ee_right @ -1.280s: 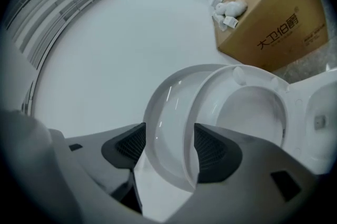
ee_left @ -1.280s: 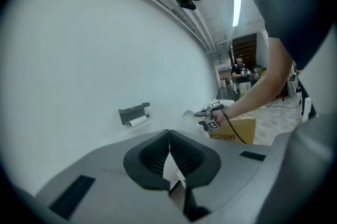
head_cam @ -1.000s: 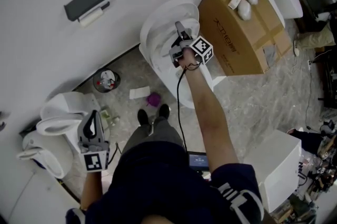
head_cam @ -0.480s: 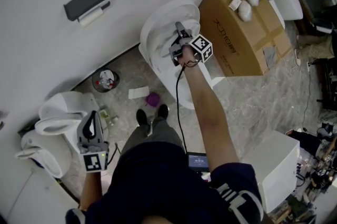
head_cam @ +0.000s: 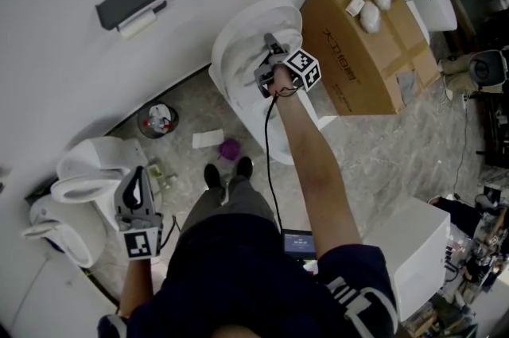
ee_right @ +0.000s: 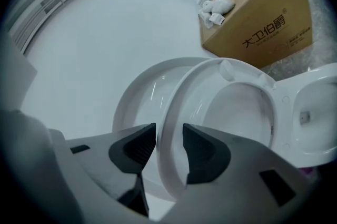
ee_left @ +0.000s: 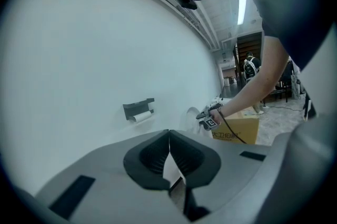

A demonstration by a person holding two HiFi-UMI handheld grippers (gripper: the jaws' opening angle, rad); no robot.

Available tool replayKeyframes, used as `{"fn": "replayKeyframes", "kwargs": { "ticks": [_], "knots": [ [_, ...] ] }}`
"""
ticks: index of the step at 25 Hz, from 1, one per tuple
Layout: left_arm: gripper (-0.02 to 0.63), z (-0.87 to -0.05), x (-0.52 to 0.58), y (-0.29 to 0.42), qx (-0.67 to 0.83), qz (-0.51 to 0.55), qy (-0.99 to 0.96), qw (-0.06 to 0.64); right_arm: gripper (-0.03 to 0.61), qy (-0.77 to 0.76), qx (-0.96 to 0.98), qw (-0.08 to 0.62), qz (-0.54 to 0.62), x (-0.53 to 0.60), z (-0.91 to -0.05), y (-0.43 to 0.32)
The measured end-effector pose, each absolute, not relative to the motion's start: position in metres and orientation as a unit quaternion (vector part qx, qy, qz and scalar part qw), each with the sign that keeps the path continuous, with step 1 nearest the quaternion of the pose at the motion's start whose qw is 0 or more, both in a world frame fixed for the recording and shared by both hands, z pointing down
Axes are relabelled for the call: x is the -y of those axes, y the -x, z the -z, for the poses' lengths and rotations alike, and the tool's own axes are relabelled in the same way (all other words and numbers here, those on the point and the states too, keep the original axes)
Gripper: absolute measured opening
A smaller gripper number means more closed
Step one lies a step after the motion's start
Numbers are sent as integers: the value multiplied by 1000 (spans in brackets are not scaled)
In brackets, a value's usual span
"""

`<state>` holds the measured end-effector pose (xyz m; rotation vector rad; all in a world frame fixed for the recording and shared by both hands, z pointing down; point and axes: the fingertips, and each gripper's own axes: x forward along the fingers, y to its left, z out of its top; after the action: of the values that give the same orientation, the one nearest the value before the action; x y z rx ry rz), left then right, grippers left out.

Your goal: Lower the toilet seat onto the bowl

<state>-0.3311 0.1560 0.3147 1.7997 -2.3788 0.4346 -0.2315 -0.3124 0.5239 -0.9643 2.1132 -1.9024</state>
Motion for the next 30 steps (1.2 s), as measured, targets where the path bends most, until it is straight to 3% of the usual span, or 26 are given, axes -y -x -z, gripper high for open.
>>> {"fn": "replayKeyframes", "kwargs": {
  "ticks": [9,30],
  "knots": [
    [26,-315,-158,334,788,-141,-596,65,161,336,-694,44,635,312,-525,232],
    [26,-319,-164,336,786,-148,-597,69,107,317,-688,87,647,298,-516,206]
  ]
}}
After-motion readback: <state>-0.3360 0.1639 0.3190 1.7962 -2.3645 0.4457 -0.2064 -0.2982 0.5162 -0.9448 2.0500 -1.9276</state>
